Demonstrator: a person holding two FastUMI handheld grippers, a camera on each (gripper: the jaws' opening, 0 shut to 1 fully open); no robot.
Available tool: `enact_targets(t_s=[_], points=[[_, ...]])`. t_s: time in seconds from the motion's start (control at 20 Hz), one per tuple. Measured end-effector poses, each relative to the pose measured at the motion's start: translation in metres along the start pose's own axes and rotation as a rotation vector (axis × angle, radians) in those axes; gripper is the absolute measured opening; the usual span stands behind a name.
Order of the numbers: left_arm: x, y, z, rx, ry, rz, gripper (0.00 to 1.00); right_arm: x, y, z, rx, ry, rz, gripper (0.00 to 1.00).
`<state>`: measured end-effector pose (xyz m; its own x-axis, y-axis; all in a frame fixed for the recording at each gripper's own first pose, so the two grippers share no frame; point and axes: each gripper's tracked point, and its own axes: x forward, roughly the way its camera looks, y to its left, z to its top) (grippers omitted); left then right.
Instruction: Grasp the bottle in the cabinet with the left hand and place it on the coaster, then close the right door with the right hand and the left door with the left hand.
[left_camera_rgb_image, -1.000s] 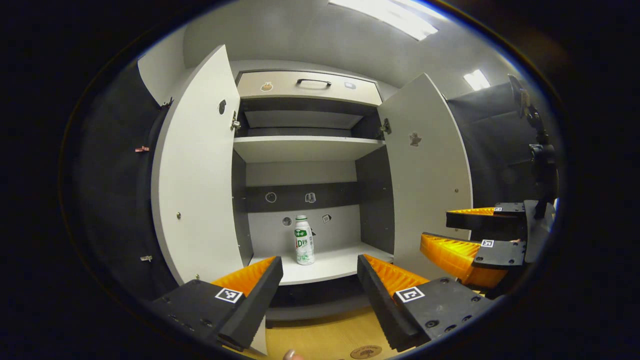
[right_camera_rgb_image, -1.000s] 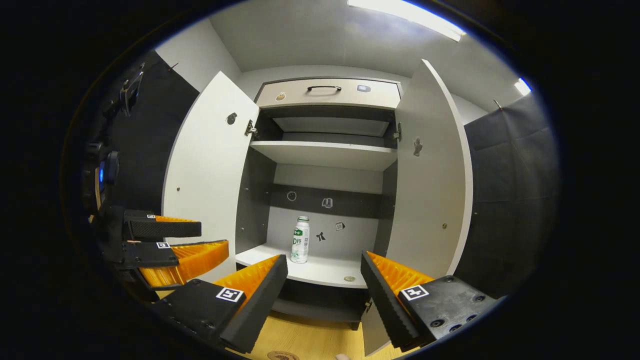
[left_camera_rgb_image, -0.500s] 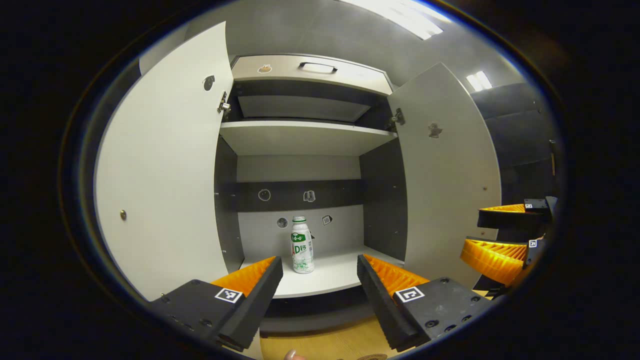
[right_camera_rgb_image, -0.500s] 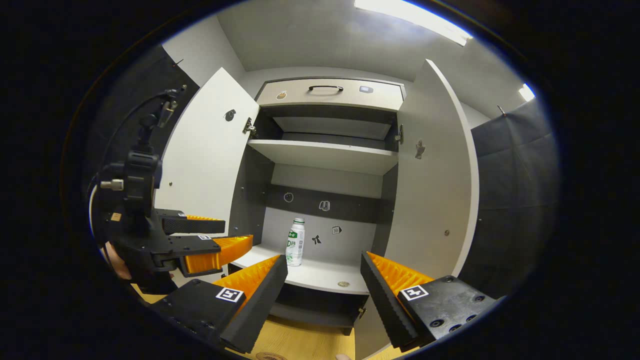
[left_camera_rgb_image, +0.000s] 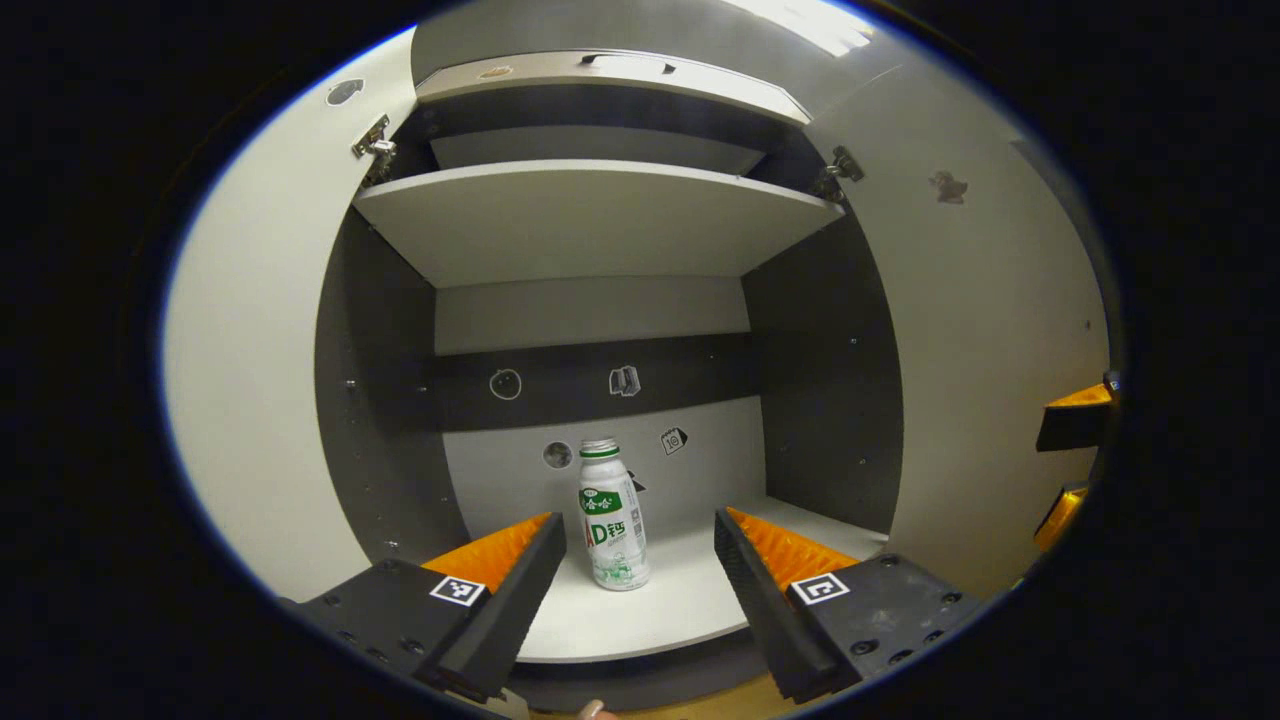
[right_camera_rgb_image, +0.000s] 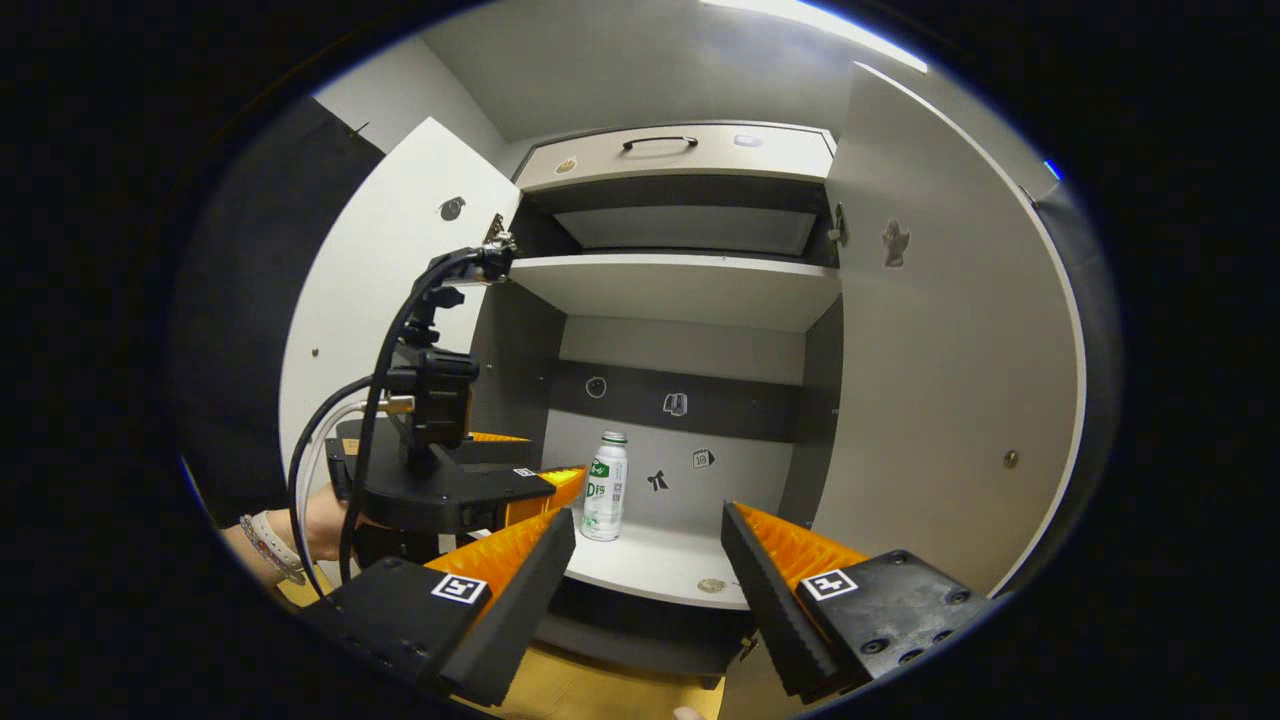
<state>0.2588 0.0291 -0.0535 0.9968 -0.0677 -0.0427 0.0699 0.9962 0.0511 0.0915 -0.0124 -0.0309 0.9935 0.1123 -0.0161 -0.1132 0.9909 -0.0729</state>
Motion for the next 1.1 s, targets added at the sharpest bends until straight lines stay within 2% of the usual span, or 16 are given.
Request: enact_targets(t_s=[0.1, 0.3, 0.45, 0.65, 0.95, 1.1], points=[[0.023, 0.001, -0.011, -0.012, 0.006, -0.004, 0.95, 0.013, -0.005, -0.005, 0.004, 0.001, -0.005, 0.98], [0.067, 0.022, -0.029, 0.034, 0.031, 0.038, 0.97, 0.04, -0.014, -0.01, 0.009, -0.007, -0.012, 0.98], [0.094, 0.03, -0.041, 0.041, 0.037, 0.04, 0.96, 0.058, -0.016, -0.02, 0.02, 0.007, -0.008, 0.98], [0.119, 0.041, -0.046, 0.034, 0.009, 0.061, 0.97, 0.075, -0.021, -0.036, 0.022, 0.038, -0.016, 0.98], [0.145, 0.044, -0.065, 0.006, 0.026, 0.044, 0.96, 0.094, -0.028, -0.058, 0.009, 0.086, -0.042, 0.98], [0.154, 0.04, -0.068, 0.031, 0.031, 0.028, 0.96, 0.1, -0.032, -0.065, 0.001, 0.104, -0.058, 0.98]])
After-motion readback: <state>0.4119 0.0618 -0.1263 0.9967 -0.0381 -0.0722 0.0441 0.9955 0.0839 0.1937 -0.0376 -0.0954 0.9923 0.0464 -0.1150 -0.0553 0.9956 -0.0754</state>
